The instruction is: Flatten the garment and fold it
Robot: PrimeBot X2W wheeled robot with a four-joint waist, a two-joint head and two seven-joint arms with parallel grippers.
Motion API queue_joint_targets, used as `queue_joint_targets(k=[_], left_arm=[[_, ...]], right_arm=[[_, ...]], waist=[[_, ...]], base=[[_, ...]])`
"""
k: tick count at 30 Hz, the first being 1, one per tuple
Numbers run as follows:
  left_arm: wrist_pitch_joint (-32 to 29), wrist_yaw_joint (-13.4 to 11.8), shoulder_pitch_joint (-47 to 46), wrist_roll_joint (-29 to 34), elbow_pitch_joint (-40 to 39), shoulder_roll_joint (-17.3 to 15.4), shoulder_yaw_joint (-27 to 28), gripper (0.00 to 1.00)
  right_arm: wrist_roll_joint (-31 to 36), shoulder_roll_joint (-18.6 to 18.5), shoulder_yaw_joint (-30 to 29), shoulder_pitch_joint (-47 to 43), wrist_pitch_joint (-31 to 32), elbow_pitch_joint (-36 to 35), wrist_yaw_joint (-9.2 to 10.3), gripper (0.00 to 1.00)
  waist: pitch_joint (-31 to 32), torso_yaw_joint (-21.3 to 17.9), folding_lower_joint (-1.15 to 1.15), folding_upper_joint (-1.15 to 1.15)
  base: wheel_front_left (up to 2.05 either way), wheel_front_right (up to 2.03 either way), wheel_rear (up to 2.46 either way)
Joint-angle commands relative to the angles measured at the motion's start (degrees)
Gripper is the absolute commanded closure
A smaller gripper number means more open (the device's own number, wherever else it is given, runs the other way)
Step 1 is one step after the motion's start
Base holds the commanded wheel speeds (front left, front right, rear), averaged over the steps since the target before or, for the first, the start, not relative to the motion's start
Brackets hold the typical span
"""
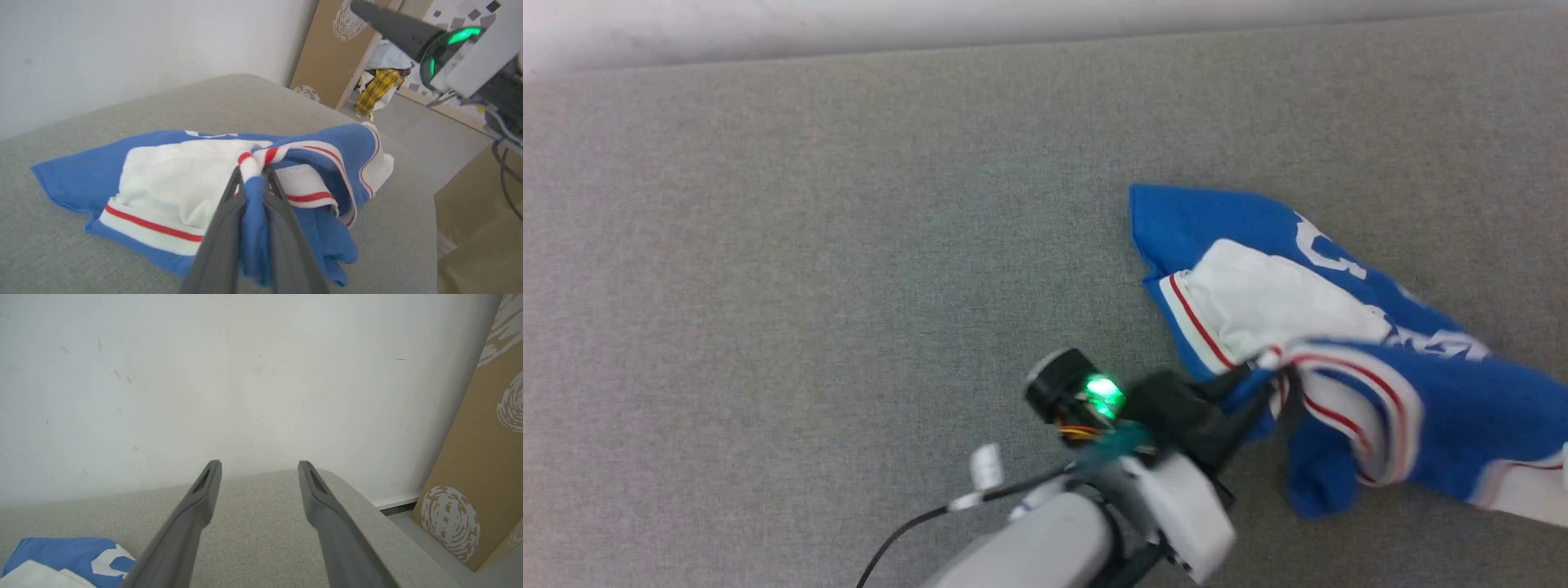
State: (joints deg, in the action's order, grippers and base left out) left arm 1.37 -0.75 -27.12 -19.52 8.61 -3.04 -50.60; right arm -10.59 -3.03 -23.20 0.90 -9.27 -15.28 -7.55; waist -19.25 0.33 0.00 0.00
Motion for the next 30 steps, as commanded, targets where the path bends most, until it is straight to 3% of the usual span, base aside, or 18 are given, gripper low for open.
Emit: queue_joint_targets(k=[1,6,10,11,12,13,17,20,22,28,30], left_arm=[[1.0,-0.7,1.5,-1.1,-1.4,-0.4,1.3,1.00],[5.6,-8.0,15.5,-12.4,-12.9,-4.2,14.1,1.00],[5.9,-14.6,28.5,-19.3,-15.3,-6.5,21.9,1.00],[6.2,-15.6,30.7,-19.7,-15.5,-7.1,22.7,0.87],[6.0,-16.2,32.7,-20.3,-15.6,-7.4,23.1,0.37],[5.7,-16.7,34.3,-21.0,-15.9,-7.6,23.3,0.00],[5.6,-15.2,36.9,-23.1,-19.7,-8.1,23.4,0.00],[4.6,-13.2,36.5,-23.4,-24.1,-10.8,23.8,0.00],[4.1,-13.1,35.2,-22.5,-27.1,-12.9,25.2,0.00],[-3.8,-12.3,24.6,-11.4,-29.0,-22.0,22.6,0.00],[-6.8,-10.8,20.4,-8.3,-27.4,-22.8,19.9,0.00]], right_arm=[[-0.2,0.1,0.0,-0.3,0.0,0.1,0.06,0.00],[-0.4,0.1,-0.6,-2.0,0.5,0.0,0.06,0.00],[-0.8,0.1,-0.7,-3.0,0.9,-0.1,0.06,0.00],[-0.9,0.1,-0.6,-3.2,1.0,-0.1,0.06,0.00],[-0.9,0.1,-0.5,-3.3,1.1,-0.1,0.06,0.00],[-1.0,0.1,-0.6,-3.4,1.1,-0.2,0.06,0.00],[-1.0,0.1,-0.6,-3.8,1.4,-0.2,0.06,0.00],[-1.0,0.1,-0.3,-4.0,1.5,-0.2,0.06,0.00],[-1.1,0.1,0.3,-4.1,1.5,-0.2,0.06,0.00],[-1.1,0.1,1.5,-4.0,1.6,-0.1,0.06,0.00],[-1.1,0.1,2.0,-3.8,1.6,-0.1,0.06,0.00]], waist=[[1.4,0.7,0.00,0.00],[3.7,1.7,0.00,0.00],[4.8,2.6,0.00,0.00],[5.0,2.8,0.00,0.00],[5.2,2.9,0.00,0.00],[5.4,3.2,0.00,0.00],[6.0,4.0,0.00,0.00],[6.4,4.4,0.00,0.00],[6.6,4.4,0.00,0.00],[6.2,4.1,0.00,0.00],[5.9,3.7,0.00,0.00]], base=[[0.00,0.00,0.00],[0.00,0.00,0.00],[0.00,0.00,0.00],[0.00,0.00,0.00],[0.00,0.00,0.00],[0.00,0.00,0.00],[0.00,0.00,0.00],[0.00,0.00,0.00],[0.00,0.00,0.00],[0.00,0.00,0.00],[0.00,0.00,0.00]])
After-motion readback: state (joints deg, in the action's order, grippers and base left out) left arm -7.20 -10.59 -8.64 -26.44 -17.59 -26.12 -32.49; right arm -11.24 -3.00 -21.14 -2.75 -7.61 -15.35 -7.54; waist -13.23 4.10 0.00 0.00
